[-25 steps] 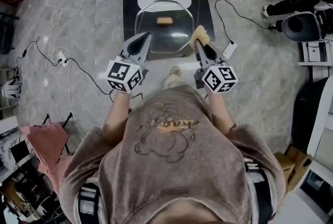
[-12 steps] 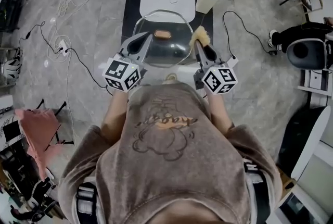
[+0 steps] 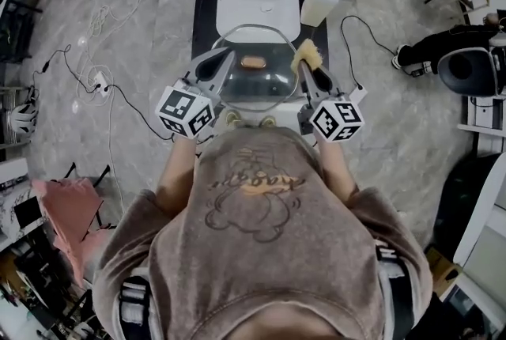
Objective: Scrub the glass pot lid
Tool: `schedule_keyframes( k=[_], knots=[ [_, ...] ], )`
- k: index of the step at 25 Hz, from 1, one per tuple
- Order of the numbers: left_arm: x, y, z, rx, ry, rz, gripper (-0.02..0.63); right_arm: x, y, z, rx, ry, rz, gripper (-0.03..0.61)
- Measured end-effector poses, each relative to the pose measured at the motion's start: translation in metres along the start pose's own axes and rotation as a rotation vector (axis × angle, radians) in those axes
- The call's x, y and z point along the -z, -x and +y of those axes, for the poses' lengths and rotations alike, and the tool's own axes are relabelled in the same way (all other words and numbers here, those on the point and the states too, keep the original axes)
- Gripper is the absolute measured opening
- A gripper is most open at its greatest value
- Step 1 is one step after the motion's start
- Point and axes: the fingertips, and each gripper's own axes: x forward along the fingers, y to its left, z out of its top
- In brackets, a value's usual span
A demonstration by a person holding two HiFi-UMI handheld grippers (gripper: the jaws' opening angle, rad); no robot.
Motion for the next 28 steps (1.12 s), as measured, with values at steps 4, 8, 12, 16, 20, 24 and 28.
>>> schedule_keyframes(
  k=[4, 8, 12, 16, 20, 24, 28],
  knots=[
    [-0.002, -0.008, 0.003, 0.055, -0.009, -0.003, 0.018, -0.005, -0.006, 0.0, 0.037, 0.001, -0.025, 0.04],
    [0.004, -0.012, 0.011, 0.072, -0.019, 0.004, 0.02, -0.003, -0.01, 0.0, 0.06, 0.0, -0.043, 0.04],
    [0.006, -0.016, 0.015, 0.101, -0.032, 0.022, 0.02, -0.002, -0.014, -0.002, 0.08, -0.004, -0.038, 0.04],
    [0.011, -0.019, 0.012, 0.155, -0.041, 0.047, 0.058, -0.001, -0.016, -0.001, 0.091, -0.009, -0.042, 0.04],
    [0.02, -0.026, 0.006, 0.228, -0.021, 0.082, 0.164, -0.002, -0.016, -0.002, 0.1, -0.008, -0.045, 0.04],
    [0.037, -0.034, 0.005, 0.282, -0.051, 0.149, 0.255, -0.001, -0.014, -0.004, 0.118, -0.013, -0.047, 0.04],
    [0.064, -0.044, 0.005, 0.331, -0.152, 0.254, 0.284, 0.0, -0.006, -0.006, 0.141, -0.017, -0.05, 0.04]
  ],
)
